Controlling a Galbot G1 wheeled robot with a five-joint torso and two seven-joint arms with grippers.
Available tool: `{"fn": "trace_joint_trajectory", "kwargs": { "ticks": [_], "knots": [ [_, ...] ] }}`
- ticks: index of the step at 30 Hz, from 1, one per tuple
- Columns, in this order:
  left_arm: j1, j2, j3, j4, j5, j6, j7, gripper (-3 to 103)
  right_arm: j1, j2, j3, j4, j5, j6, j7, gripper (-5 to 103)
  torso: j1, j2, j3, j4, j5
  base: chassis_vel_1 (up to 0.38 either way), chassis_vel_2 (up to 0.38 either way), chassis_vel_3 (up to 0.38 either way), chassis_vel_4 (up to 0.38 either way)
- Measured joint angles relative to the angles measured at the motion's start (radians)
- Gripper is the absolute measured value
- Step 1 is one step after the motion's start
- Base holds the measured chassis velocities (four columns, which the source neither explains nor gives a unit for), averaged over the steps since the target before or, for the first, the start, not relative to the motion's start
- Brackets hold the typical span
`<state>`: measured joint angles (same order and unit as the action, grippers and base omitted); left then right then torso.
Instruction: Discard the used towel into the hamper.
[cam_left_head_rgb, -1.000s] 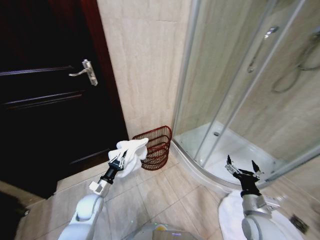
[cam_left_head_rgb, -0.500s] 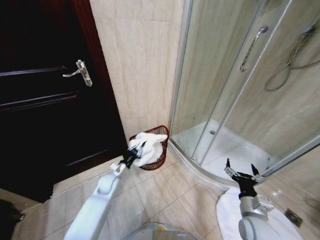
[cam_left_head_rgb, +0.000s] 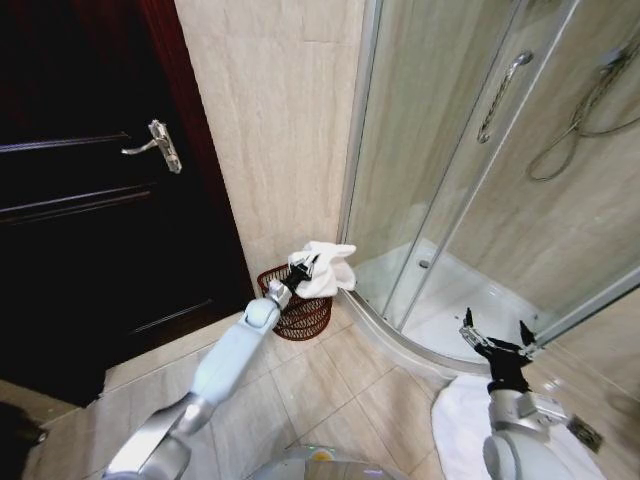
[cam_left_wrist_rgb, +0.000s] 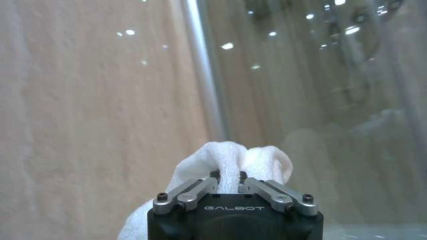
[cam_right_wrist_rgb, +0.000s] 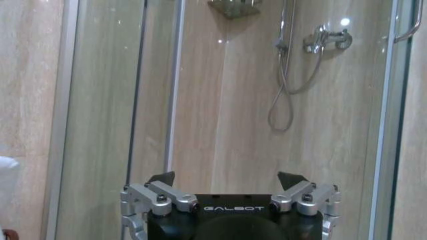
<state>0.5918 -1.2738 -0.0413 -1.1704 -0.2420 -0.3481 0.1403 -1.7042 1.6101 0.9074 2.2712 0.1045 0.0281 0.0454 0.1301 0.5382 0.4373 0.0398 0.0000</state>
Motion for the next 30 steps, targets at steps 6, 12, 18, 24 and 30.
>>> {"fn": "trace_joint_trajectory", "kwargs": {
  "ticks": [6,12,18,24,30],
  "knots": [
    [-0.051,-0.006,-0.003,0.019,0.012,-0.001,-0.017,4,-0.009,0.0,0.008,-0.017,0.003,0.025,-0.001,100,0.0,0.0,0.0,-0.0004,0.0,0.0,0.0,0.0,0.0],
    [-0.1,-0.026,-0.036,0.126,0.115,-0.064,-0.04,4,-0.014,-0.001,0.008,-0.02,0.006,0.034,-0.001,100,0.0,0.0,0.0,-0.0004,0.0,0.0,0.0,0.0,0.0],
    [-0.105,-0.029,-0.095,0.174,0.188,-0.084,-0.076,4,-0.015,-0.001,0.016,-0.016,0.02,0.033,-0.001,100,0.0,0.0,0.0,0.0,0.0,0.0,0.0,0.0,0.0],
    [-0.099,-0.026,-0.11,0.175,0.223,-0.087,-0.079,4,-0.012,-0.002,0.011,-0.018,0.023,0.03,0.0,100,0.0,0.0,0.0,-0.0002,0.0,0.0,0.0,0.0,0.0],
    [-0.08,-0.029,-0.084,0.195,0.246,-0.081,-0.092,2,-0.006,-0.002,0.003,-0.021,0.023,0.028,-0.001,100,0.0,0.0,0.0,-0.0002,-0.0002,0.0,0.0,0.0,0.0]
  ]
}}
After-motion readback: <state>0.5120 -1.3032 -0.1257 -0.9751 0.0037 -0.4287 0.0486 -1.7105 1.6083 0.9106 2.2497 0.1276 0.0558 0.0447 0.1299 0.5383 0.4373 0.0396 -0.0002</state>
